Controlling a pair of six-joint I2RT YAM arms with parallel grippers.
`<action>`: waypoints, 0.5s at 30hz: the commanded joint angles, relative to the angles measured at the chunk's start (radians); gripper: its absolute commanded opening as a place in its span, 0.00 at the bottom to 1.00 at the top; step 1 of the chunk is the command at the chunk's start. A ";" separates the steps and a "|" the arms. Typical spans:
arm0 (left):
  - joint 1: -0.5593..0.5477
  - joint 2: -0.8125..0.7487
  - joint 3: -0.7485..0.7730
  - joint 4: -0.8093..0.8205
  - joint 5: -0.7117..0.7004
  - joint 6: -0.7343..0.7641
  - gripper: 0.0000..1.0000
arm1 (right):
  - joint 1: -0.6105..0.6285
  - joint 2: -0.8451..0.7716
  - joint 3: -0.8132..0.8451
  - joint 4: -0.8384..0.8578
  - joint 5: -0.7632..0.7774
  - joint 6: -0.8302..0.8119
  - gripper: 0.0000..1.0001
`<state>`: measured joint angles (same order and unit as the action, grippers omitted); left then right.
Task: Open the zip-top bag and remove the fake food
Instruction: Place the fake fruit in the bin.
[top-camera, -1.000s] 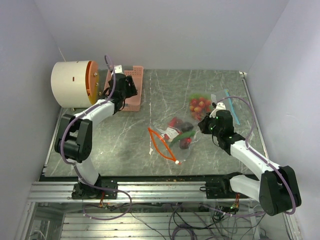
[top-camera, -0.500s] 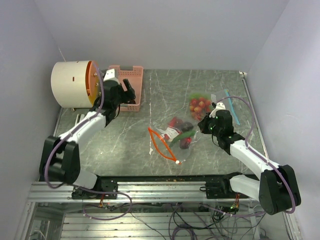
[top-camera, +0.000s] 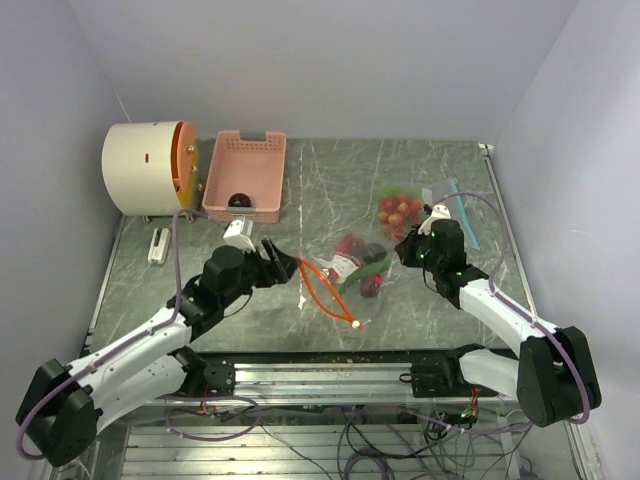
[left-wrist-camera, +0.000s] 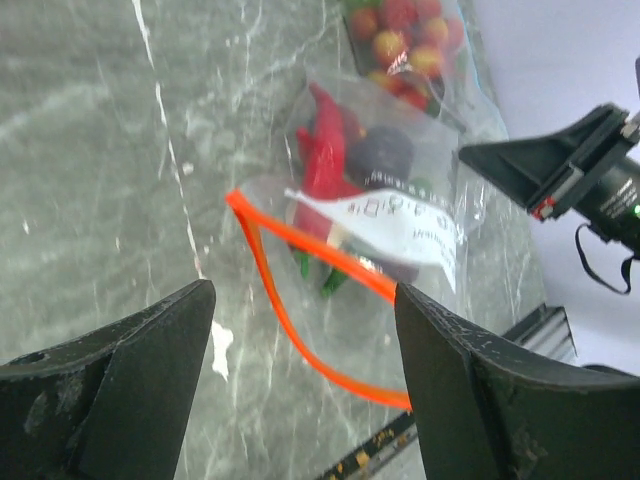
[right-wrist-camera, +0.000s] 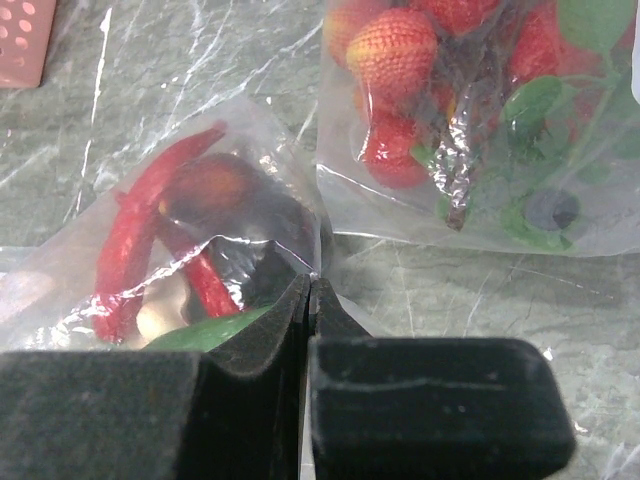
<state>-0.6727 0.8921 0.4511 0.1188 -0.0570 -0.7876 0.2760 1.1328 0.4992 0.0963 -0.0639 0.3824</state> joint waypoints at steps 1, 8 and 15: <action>-0.037 -0.085 -0.061 -0.076 -0.019 -0.112 0.82 | -0.004 0.008 0.008 0.030 -0.010 0.010 0.00; -0.041 -0.101 -0.175 0.021 0.059 -0.183 0.67 | -0.004 0.004 0.022 0.020 -0.015 0.008 0.00; -0.076 0.083 -0.185 0.247 0.137 -0.228 0.54 | -0.003 -0.005 0.019 0.014 -0.017 0.008 0.00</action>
<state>-0.7197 0.8970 0.2504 0.1894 0.0086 -0.9775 0.2760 1.1370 0.4992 0.1032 -0.0818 0.3859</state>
